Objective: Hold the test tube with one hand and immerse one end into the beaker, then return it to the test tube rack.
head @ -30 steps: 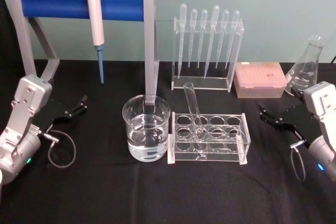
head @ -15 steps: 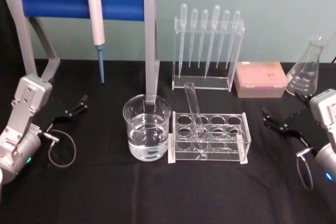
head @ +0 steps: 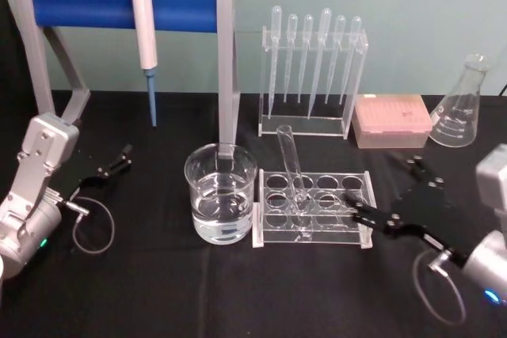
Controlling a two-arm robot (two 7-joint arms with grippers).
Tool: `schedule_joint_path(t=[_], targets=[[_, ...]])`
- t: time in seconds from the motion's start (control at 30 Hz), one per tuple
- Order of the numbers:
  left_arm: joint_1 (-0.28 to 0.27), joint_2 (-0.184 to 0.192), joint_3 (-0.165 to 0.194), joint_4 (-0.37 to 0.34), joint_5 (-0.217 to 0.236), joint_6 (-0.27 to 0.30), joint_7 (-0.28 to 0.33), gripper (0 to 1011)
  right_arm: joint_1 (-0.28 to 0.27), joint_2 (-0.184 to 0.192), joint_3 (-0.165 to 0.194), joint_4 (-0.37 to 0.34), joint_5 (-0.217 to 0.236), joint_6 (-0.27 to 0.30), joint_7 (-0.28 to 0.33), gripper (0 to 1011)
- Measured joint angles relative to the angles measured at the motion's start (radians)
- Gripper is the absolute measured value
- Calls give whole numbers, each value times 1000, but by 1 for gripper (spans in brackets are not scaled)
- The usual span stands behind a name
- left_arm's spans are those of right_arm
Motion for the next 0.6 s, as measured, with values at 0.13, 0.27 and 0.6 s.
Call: schedule_joint_path(t=[0.13,0.27,0.6], targets=[[0,0,0,0,0,0,0,1000,77,-26,-30,21,60,78,107,1002],[0,0,0,0,0,0,0,1000,174,-62,-66,67,89,176,191,1002],[0,0,0,0,0,0,0,1000,404,-168,-156,198,61,367,308,1002]])
